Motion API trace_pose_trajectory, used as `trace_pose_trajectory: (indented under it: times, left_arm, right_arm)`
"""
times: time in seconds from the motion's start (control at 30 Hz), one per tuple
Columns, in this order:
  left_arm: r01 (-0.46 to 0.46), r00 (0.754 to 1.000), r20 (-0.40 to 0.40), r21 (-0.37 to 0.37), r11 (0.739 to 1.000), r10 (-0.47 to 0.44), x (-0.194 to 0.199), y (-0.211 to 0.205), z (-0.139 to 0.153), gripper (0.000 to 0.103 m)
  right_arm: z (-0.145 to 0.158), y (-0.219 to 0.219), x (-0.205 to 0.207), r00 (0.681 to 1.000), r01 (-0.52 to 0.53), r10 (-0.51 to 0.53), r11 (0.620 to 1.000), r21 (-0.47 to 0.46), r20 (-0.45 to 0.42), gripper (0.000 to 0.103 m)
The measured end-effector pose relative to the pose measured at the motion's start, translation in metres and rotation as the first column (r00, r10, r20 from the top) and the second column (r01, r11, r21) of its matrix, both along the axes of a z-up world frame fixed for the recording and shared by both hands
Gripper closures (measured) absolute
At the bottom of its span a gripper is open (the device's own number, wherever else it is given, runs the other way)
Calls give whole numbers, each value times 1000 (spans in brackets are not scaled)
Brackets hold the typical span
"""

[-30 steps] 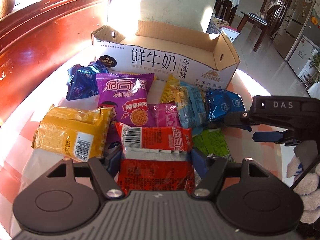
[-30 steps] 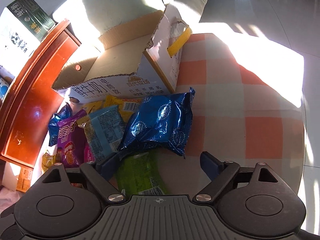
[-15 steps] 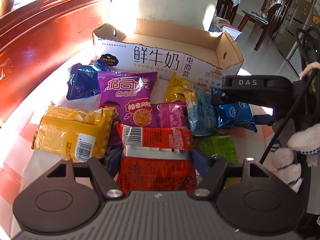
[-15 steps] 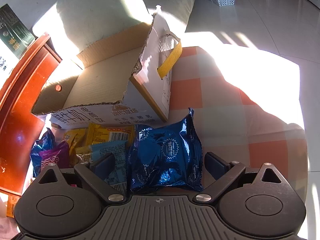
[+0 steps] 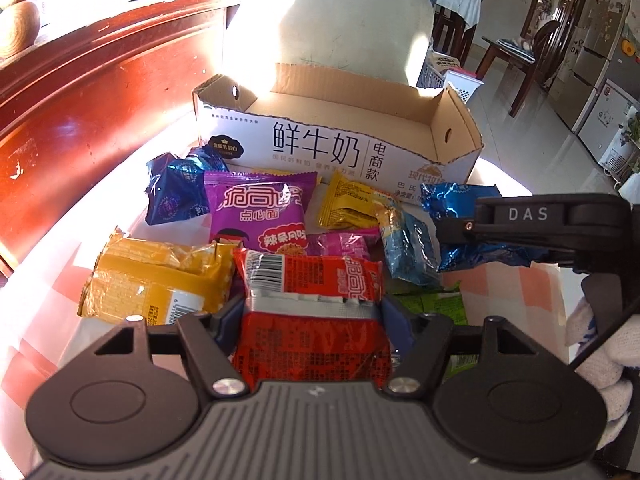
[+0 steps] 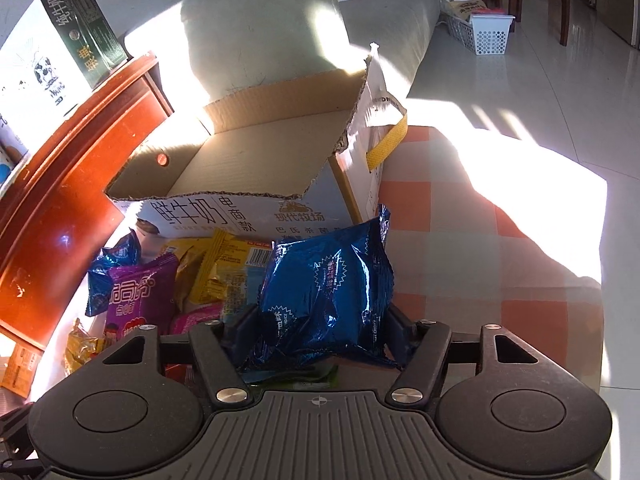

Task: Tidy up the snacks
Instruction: 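Lift both held bags and carry them over the cardboard box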

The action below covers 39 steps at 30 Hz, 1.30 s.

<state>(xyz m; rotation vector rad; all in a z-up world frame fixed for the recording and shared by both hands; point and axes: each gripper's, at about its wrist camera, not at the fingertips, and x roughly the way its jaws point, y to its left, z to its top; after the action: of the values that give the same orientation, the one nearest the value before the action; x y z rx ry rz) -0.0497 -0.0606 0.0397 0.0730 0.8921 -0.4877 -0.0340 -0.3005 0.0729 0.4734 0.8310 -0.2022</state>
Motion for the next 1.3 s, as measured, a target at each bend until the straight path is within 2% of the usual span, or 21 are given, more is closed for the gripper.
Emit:
trace_pose_trajectory:
  times: [0.23,0.47,0.6,0.73,0.9,1.0,1.1,1.3]
  left_arm:
    - [-16,998,55,12,1000,15,2,1,11,33]
    - [-41,994,101,-1,999,41,15,5,31,33]
    - [-51,995,85,-22,998,53,27,6,37,33]
    - [-42,992,119,1,999,41,39,2,45,33]
    - [-46,979,199,23,999,40,57,-2,59,33]
    - [-64,965,254,4,998,61,71,-6,71,33]
    - [-80,959,272,-28,996,84,86,-11,78,33]
    - [-80,952,295,-34,996,87,107,-24,79,33]
  right_arm:
    - [22,14,-11,995,-86,86,996,-7,42,39]
    - [38,29,-9,985,-157,161,986,-56,65,39]
    - [38,33,-1,982,-176,180,982,-61,50,39]
    - [42,33,8,982,-173,176,984,-52,64,39]
    - [54,29,22,981,-147,159,983,-113,107,39]
    - [64,20,31,979,-108,124,989,-103,163,39]
    - [70,18,37,974,-79,105,988,-135,203,39]
    - [73,16,47,964,-71,112,983,-171,240,38]
